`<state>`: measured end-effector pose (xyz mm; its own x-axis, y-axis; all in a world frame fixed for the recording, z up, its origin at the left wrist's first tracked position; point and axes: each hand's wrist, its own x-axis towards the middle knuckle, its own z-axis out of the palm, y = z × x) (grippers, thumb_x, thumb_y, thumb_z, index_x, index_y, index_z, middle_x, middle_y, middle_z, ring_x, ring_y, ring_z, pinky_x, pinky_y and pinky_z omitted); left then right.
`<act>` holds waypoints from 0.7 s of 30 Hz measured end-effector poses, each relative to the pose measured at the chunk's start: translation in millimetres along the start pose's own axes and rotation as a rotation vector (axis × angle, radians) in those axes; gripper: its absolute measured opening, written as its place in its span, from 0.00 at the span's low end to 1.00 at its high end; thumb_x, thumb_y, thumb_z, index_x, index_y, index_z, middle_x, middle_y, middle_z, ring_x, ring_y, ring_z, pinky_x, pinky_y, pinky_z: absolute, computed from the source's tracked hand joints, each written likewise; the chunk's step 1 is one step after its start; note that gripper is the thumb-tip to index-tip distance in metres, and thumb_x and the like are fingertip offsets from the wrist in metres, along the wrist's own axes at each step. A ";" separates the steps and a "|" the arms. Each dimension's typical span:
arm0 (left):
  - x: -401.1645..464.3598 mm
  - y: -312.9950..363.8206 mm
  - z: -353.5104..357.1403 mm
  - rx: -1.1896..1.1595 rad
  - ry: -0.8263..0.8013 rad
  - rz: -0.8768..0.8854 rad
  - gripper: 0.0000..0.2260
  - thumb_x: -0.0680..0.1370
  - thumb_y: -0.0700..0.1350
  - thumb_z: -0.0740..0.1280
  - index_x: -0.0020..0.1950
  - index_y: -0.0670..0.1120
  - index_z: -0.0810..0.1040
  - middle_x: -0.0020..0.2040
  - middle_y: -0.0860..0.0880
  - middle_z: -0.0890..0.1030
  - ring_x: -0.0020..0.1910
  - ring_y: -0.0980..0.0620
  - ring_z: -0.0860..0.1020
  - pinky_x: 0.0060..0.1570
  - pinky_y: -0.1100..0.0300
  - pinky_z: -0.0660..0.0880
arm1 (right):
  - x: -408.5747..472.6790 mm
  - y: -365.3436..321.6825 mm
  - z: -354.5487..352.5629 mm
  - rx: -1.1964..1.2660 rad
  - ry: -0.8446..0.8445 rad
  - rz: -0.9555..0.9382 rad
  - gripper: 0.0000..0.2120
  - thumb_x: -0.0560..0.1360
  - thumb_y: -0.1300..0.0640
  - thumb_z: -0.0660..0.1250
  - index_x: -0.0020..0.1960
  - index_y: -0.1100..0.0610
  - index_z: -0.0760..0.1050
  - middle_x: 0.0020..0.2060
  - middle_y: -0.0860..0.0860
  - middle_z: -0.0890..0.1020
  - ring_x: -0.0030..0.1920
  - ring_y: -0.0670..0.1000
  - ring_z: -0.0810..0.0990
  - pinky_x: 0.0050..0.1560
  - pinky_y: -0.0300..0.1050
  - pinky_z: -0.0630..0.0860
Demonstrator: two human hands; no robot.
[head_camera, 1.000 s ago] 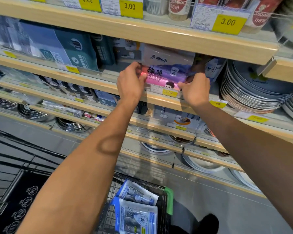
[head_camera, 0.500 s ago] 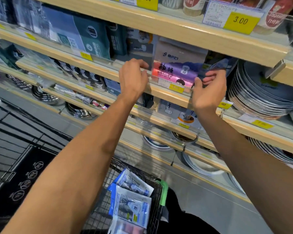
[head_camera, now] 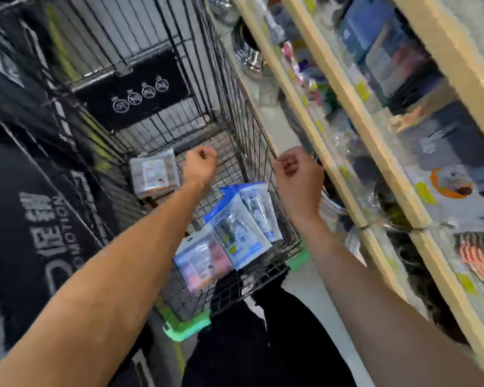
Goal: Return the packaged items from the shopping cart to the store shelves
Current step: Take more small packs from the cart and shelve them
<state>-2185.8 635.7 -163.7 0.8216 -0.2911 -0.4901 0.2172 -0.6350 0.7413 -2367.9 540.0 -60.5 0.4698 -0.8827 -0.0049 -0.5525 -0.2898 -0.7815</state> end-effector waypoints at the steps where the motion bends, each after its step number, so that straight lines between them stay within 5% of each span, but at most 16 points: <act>1: -0.4 -38.4 -3.6 0.044 -0.056 -0.131 0.08 0.75 0.36 0.64 0.40 0.47 0.79 0.40 0.46 0.81 0.45 0.47 0.78 0.49 0.53 0.78 | -9.6 8.6 14.1 -0.071 -0.129 0.010 0.02 0.73 0.58 0.72 0.44 0.55 0.79 0.35 0.48 0.82 0.36 0.51 0.82 0.40 0.51 0.80; 2: -8.3 -66.5 -7.5 0.116 -0.146 -0.218 0.05 0.76 0.37 0.66 0.46 0.45 0.79 0.44 0.44 0.81 0.47 0.46 0.79 0.52 0.55 0.79 | -18.4 19.6 26.2 -0.181 -0.244 0.016 0.01 0.74 0.58 0.70 0.45 0.55 0.80 0.38 0.51 0.84 0.40 0.54 0.83 0.43 0.51 0.80; 4: -33.5 -115.3 -12.3 0.337 -0.325 -0.308 0.14 0.74 0.42 0.68 0.60 0.44 0.76 0.56 0.43 0.79 0.53 0.45 0.80 0.55 0.62 0.78 | -35.5 35.1 47.9 -0.440 -0.445 0.027 0.08 0.74 0.56 0.66 0.50 0.58 0.80 0.47 0.57 0.85 0.50 0.60 0.83 0.48 0.51 0.79; 6: -57.2 -150.9 -14.9 0.607 -0.490 -0.289 0.24 0.74 0.43 0.69 0.70 0.43 0.72 0.65 0.43 0.76 0.64 0.42 0.76 0.63 0.56 0.73 | -49.9 47.4 62.7 -0.607 -0.653 0.037 0.15 0.75 0.52 0.63 0.56 0.61 0.77 0.53 0.61 0.82 0.54 0.62 0.81 0.50 0.52 0.77; 9: -74.9 -187.2 -14.7 0.868 -0.647 -0.209 0.21 0.74 0.42 0.71 0.66 0.45 0.74 0.56 0.46 0.80 0.64 0.42 0.77 0.62 0.50 0.74 | -63.2 72.9 79.3 -0.666 -0.851 0.141 0.21 0.77 0.53 0.68 0.66 0.63 0.73 0.64 0.63 0.76 0.61 0.63 0.77 0.55 0.51 0.75; 11: -76.9 -201.5 -15.3 0.894 -0.563 -0.216 0.24 0.74 0.44 0.71 0.69 0.46 0.70 0.64 0.45 0.75 0.67 0.41 0.74 0.64 0.45 0.73 | -66.3 89.7 92.0 -0.599 -0.939 0.330 0.29 0.75 0.51 0.71 0.72 0.61 0.68 0.65 0.62 0.76 0.63 0.62 0.76 0.56 0.49 0.75; 15: -61.7 -210.7 -19.7 0.971 -0.432 -0.194 0.25 0.76 0.52 0.67 0.70 0.46 0.66 0.69 0.42 0.69 0.69 0.40 0.70 0.65 0.44 0.70 | -68.4 113.9 113.3 -0.543 -0.956 0.489 0.35 0.73 0.46 0.73 0.74 0.58 0.66 0.68 0.58 0.74 0.67 0.60 0.74 0.62 0.51 0.74; 19: -43.0 -222.0 -29.7 0.958 -0.517 -0.287 0.38 0.67 0.51 0.76 0.72 0.46 0.62 0.68 0.41 0.67 0.67 0.38 0.70 0.63 0.45 0.72 | -74.5 120.0 132.6 -0.485 -0.846 0.435 0.21 0.70 0.47 0.75 0.57 0.56 0.75 0.50 0.55 0.80 0.55 0.59 0.80 0.48 0.48 0.73; 21: -39.2 -220.4 -32.8 0.952 -0.594 -0.306 0.40 0.64 0.52 0.78 0.72 0.48 0.64 0.66 0.44 0.68 0.65 0.40 0.72 0.61 0.46 0.74 | -78.0 119.1 140.1 -0.447 -0.810 0.403 0.23 0.69 0.47 0.77 0.56 0.59 0.76 0.48 0.55 0.81 0.51 0.59 0.81 0.47 0.49 0.74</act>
<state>-2248.6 810.6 -292.9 0.3719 -0.1623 -0.9140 -0.3279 -0.9441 0.0343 -2373.9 626.1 -240.6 0.4257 -0.4767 -0.7691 -0.9025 -0.2845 -0.3233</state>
